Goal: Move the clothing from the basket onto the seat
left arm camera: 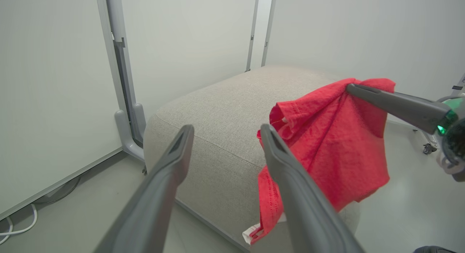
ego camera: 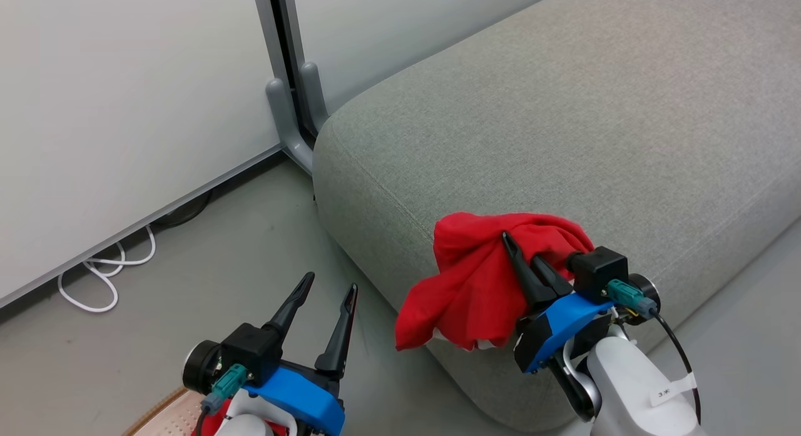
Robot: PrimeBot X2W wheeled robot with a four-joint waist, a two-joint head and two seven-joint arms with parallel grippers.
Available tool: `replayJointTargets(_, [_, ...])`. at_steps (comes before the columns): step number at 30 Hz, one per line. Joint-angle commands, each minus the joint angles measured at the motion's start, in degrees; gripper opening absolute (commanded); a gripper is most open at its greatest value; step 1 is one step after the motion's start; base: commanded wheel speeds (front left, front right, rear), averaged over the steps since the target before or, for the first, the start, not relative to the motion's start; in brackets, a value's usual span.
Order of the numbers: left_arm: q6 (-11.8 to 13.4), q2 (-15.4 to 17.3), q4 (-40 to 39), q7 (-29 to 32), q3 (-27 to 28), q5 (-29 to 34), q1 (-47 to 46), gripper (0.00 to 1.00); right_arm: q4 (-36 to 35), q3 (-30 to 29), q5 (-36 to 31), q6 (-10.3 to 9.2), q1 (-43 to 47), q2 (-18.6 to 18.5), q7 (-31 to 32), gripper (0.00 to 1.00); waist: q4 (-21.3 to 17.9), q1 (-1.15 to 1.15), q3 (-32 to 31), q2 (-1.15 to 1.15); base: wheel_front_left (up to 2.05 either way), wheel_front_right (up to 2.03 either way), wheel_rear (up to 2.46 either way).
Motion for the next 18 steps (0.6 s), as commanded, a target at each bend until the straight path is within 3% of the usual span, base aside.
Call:
replayJointTargets(1, [-0.1,0.3,-0.2,-0.2,0.0,0.3,0.1,1.00,-0.4,-0.2,0.1,0.01,0.7,-0.1,-0.2,0.00,0.2,0.00,0.2,0.00,0.00,0.00,0.00])
replayJointTargets(9, [-0.1,1.2,-1.4,-0.2,-0.3,1.1,-1.8,1.00,1.1,-3.1,0.2,0.01,-4.2,0.0,-0.1,0.00,2.2,0.00,4.3,0.00,0.00,0.00,0.00])
replayJointTargets(18, [-0.1,4.1,-4.2,-0.2,-2.7,2.6,-7.6,1.00,2.6,-16.5,-4.8,0.01,-14.3,-1.7,0.4,0.00,8.3,0.00,14.7,0.00,0.00,0.00,0.00])
